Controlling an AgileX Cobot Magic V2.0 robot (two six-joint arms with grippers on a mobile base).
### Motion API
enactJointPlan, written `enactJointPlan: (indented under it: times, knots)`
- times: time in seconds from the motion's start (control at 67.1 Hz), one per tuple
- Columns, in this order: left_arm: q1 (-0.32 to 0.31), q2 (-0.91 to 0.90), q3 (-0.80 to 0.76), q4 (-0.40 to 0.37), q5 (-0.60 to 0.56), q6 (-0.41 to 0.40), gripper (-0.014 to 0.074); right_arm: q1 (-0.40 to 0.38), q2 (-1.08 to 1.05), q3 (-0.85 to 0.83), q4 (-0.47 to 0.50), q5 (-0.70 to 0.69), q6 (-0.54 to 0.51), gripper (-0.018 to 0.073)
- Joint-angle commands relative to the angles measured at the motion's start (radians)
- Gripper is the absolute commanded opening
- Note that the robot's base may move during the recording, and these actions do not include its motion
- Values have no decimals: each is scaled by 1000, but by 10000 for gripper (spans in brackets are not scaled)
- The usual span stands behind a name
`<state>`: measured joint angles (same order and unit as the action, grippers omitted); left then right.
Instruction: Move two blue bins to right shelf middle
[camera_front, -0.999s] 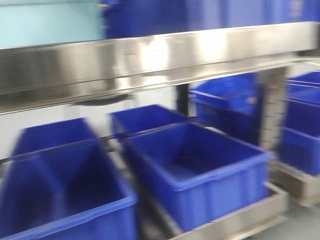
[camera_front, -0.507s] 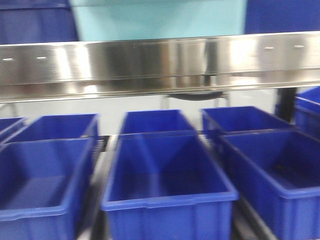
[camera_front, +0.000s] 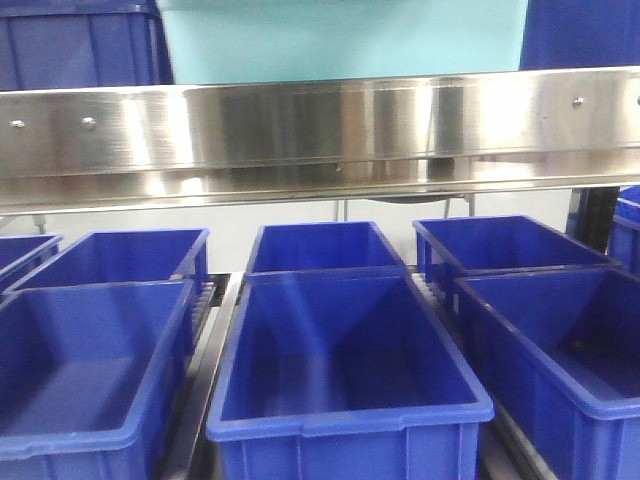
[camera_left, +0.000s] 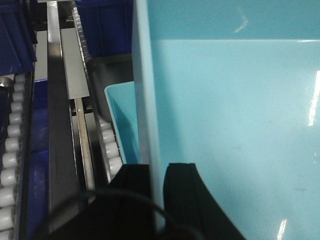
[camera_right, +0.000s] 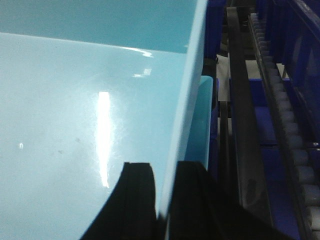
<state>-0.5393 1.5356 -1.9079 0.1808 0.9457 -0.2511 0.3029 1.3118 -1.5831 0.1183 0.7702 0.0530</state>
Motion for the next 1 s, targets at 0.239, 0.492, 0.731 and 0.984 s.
enactJointPlan:
  times: [0.239,0.492,0.731,0.984]
  knots:
    - [-2,-14,-10,-10,-53,5,-111,-2,-12,-11,1,-46,-19,-151]
    - [-2,-14,-10,-10,-53,5,-111,-2,-12,-11,1,-46,-19,-151]
    - [-2,-14,-10,-8,-53,5,-111,-2,-12,-11,1,-46,-19,-151]
    - [-2,-14,-10,-8,-53,5,-111,-2,-8,-11,1,-54,-19,-151]
